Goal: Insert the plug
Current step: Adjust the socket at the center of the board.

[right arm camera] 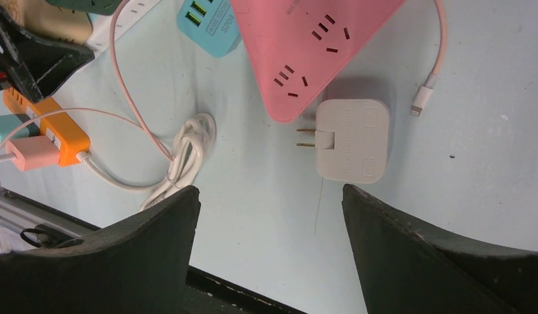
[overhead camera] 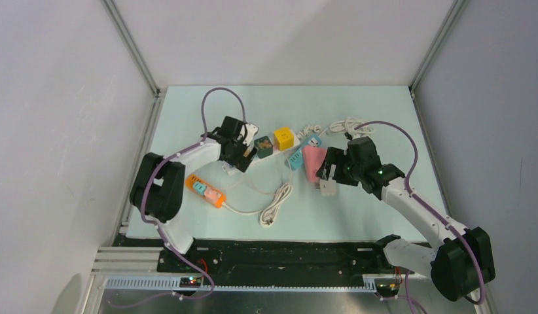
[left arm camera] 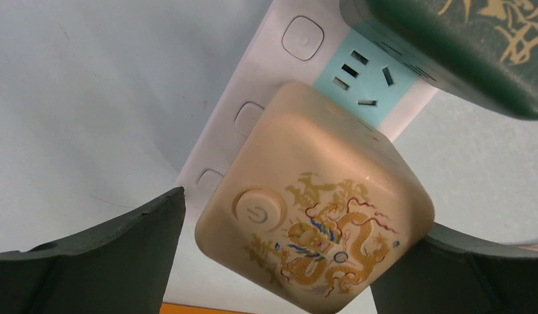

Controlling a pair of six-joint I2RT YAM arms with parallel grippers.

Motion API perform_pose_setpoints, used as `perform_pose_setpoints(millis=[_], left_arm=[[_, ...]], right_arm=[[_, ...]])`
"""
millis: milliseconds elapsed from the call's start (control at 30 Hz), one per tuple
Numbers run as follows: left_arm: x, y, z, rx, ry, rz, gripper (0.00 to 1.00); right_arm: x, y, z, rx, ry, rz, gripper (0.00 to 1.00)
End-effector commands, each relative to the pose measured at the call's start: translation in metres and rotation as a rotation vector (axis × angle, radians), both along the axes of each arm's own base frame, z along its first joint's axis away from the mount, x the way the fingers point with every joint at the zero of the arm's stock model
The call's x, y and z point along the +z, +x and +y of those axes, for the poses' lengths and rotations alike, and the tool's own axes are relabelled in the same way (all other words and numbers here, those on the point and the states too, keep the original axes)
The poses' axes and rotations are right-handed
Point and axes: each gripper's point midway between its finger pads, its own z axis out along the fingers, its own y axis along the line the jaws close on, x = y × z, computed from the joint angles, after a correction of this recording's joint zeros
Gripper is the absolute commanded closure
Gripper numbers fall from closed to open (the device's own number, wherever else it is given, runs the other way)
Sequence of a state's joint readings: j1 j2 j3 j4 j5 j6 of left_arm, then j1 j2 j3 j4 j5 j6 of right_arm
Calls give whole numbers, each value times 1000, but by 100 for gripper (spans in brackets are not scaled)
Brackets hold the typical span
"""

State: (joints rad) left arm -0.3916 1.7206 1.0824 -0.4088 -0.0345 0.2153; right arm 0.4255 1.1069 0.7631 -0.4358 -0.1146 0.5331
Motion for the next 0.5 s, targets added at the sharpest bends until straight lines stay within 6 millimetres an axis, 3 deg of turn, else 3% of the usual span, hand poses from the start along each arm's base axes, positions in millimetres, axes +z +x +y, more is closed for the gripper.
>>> perform_pose_setpoints(millis=[0,233,467], left_arm=[[-5,17,15,-14,116,-12,0],[1,26,15,-38,176,-26,0],[40,41,19,-47,207,-124,0]], right_arm=[[24,9,4,14,35,-72,16],[27,9,-2,1,35,-74,16],[25,10,0,4,43,-68,17]])
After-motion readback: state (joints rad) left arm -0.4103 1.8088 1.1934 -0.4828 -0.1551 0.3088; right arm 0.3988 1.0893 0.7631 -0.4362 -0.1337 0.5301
